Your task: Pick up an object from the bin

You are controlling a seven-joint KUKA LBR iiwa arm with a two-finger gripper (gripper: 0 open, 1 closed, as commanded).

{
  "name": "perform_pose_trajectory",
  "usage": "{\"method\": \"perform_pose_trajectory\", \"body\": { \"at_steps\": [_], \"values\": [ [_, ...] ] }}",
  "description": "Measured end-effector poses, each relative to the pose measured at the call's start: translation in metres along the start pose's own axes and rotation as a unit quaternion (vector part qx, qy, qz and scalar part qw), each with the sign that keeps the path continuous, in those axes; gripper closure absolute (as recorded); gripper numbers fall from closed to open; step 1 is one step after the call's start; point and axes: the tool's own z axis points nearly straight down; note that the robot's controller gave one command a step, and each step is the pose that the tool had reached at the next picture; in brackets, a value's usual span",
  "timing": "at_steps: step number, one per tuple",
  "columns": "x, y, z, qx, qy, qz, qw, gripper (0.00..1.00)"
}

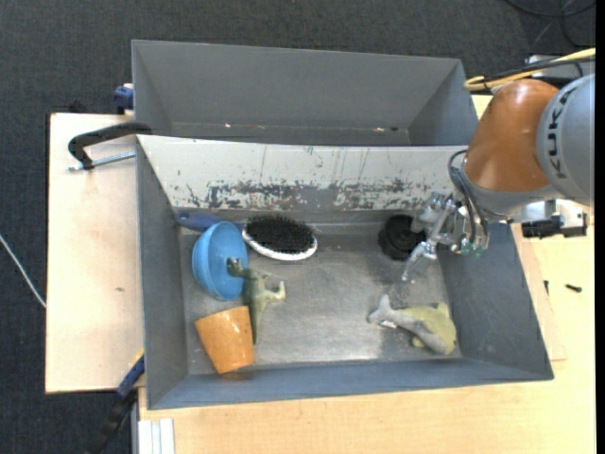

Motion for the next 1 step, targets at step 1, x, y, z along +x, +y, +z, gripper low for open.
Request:
{"method": "perform_pose_trajectory", "body": {
  "at_steps": [1],
  "values": [
    [-0.0025,0.0295,0.0144,0.002,-0.0042,0.004,1.0,0.0]
  ]
}}
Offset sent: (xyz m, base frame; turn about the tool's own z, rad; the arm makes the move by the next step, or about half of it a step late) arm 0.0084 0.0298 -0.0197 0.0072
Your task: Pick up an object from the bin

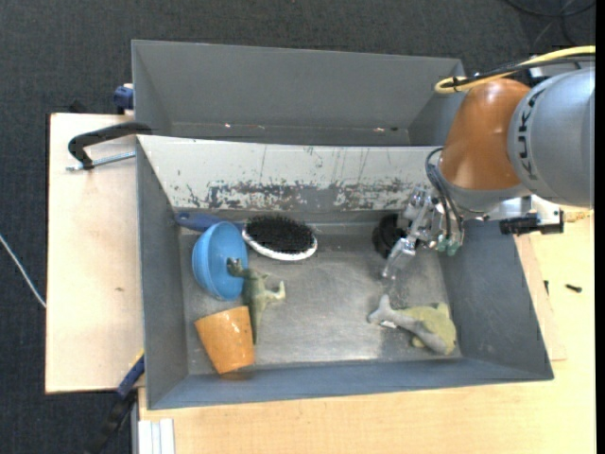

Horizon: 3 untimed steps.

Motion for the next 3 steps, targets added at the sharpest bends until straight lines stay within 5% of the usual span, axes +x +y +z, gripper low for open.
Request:
{"method": "perform_pose_trajectory", "body": {
  "at_steps": [1,3],
  "values": [
    [-0.0011,-0.0006,-0.0048,-0.001,0.0047,-0.046,0.9989,0.0],
    [-0.0011,-0.0091,-0.0001,-0.003,-0.0024,-0.112,0.9937,0.0]
  ]
}}
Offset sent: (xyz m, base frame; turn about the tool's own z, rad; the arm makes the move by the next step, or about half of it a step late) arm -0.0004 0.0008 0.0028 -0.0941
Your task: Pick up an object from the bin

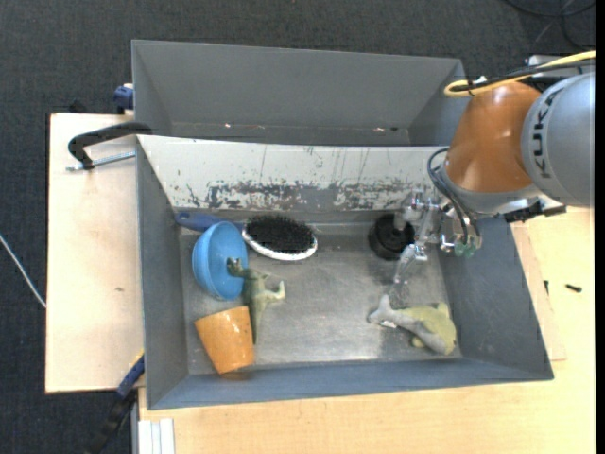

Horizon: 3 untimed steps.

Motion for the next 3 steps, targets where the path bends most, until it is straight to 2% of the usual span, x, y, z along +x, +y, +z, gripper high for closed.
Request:
{"method": "perform_pose_trajectory", "body": {
  "at_steps": [1,2,3],
  "values": [
    [0.004,-0.001,0.003,0.001,-0.0085,-0.018,0.9998,0.0],
    [0.02,0.016,0.003,0.002,-0.0137,0.121,0.9926,0.0],
    [0.02,0.016,0.003,0.002,-0.0136,0.12,0.9927,0.0]
  ]
}}
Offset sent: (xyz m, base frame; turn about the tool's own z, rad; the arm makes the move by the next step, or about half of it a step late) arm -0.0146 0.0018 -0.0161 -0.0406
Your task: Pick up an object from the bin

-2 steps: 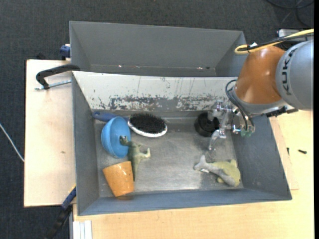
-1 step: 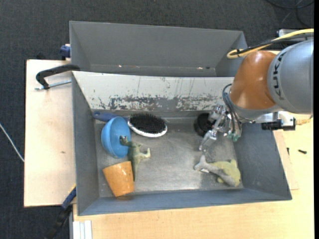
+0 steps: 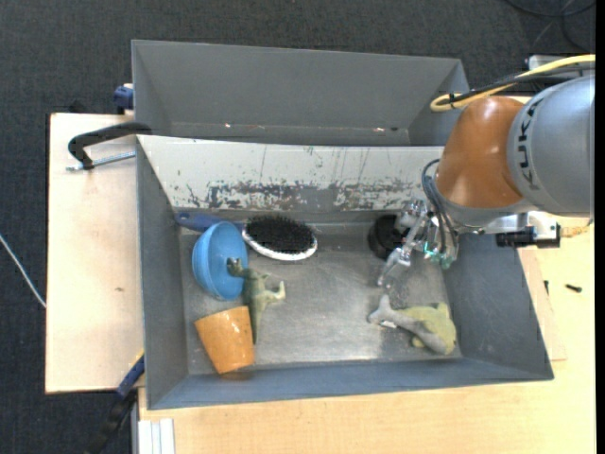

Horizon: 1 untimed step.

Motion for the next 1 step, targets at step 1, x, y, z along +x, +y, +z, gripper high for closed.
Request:
{"method": "perform_pose_trajectory", "body": {
  "at_steps": [1],
  "values": [
    [-0.0016,0.0007,-0.011,0.0,0.0175,-0.055,0.9983,0.0]
  ]
}}
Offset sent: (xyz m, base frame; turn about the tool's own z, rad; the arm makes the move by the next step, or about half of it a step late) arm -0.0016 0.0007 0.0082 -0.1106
